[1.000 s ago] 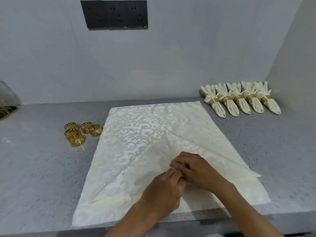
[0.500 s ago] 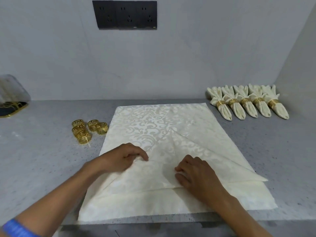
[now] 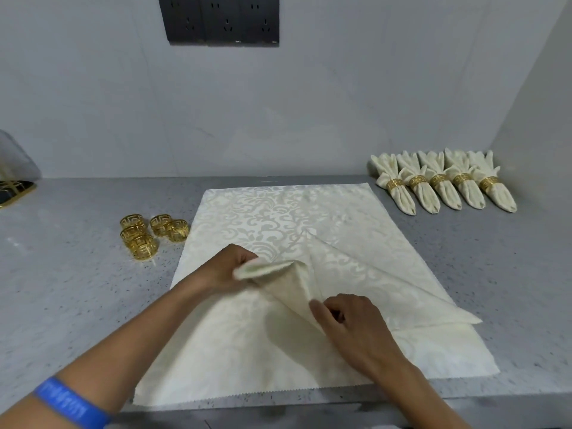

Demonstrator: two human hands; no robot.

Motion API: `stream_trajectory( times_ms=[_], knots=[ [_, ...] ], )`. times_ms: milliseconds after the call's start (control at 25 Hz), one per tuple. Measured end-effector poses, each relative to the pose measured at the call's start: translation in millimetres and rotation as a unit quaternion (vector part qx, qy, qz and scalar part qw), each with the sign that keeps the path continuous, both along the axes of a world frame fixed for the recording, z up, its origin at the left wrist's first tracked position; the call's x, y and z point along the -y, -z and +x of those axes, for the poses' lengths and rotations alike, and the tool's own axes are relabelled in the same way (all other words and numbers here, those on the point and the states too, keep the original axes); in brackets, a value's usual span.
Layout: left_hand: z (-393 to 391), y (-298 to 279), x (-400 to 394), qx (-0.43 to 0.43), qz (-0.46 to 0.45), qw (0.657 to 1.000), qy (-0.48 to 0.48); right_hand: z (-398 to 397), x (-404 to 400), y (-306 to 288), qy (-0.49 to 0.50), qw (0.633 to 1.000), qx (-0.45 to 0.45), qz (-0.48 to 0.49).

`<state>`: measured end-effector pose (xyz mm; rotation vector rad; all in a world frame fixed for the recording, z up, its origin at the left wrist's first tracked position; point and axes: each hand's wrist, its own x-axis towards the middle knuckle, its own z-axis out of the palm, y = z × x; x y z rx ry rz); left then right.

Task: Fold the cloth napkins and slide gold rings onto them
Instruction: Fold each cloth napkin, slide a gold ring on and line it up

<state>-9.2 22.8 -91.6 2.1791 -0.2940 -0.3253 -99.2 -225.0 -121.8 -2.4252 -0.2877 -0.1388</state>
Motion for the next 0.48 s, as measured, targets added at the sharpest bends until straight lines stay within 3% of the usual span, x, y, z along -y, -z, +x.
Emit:
stream_trajectory(
  times_ms=[160, 480],
  knots=[
    [9, 12, 14, 0.017, 0.055, 0.991, -0.118, 5, -5, -3, 0.09, 0.995, -0.031, 0.0],
    [1, 30, 17, 0.074, 0.03, 0.982, -0.169, -5, -13, -3, 0.105, 0.993, -0.005, -0.059]
  ],
)
